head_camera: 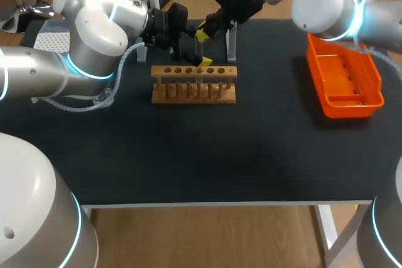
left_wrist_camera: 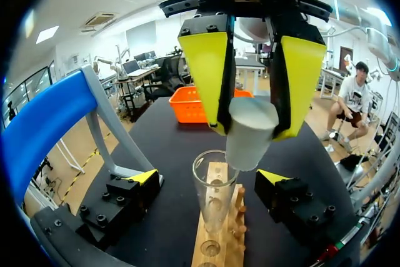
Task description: Invert the test tube, pick up the pipette, mount the tip to pipette, aspirate from beaker and dispense into the tube, eject the tip, return the pipette, and cap with the stopper.
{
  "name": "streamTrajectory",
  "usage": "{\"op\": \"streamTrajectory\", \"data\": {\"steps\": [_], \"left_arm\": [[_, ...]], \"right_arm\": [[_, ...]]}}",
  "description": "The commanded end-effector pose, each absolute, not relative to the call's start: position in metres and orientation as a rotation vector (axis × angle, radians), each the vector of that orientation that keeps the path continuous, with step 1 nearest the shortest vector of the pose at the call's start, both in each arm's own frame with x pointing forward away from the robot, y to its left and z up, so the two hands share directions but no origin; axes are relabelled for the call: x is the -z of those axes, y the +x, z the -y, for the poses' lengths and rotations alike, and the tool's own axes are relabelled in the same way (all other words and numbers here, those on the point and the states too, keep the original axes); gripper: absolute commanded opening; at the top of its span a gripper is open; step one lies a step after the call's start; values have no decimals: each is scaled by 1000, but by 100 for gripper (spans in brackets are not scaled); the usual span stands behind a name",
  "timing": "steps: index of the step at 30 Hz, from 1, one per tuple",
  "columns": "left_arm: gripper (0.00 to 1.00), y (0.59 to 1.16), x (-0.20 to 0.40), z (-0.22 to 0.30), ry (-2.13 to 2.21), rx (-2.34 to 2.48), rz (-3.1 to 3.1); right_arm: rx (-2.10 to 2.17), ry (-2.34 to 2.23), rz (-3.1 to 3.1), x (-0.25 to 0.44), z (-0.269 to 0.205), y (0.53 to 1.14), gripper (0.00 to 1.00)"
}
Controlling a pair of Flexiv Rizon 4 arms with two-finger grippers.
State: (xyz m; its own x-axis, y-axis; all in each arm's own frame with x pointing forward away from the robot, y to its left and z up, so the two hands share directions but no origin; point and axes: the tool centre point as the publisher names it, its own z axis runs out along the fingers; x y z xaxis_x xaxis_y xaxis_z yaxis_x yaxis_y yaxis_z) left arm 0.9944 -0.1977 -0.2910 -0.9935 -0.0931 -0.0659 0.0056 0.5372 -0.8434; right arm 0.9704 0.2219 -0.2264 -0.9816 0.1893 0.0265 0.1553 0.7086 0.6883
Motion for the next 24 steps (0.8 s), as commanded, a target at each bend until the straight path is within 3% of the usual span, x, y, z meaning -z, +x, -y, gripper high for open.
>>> {"op": "streamTrajectory", "data": {"steps": [1, 24], "left_arm": [[100, 996, 291, 197, -71, 1466, -2665], [100, 996, 291, 197, -71, 1466, -2665]], "right_arm": [[-1136, 289, -2869, 229, -223, 973, 0], [-1164, 299, -2849, 221, -226, 980, 0]]}}
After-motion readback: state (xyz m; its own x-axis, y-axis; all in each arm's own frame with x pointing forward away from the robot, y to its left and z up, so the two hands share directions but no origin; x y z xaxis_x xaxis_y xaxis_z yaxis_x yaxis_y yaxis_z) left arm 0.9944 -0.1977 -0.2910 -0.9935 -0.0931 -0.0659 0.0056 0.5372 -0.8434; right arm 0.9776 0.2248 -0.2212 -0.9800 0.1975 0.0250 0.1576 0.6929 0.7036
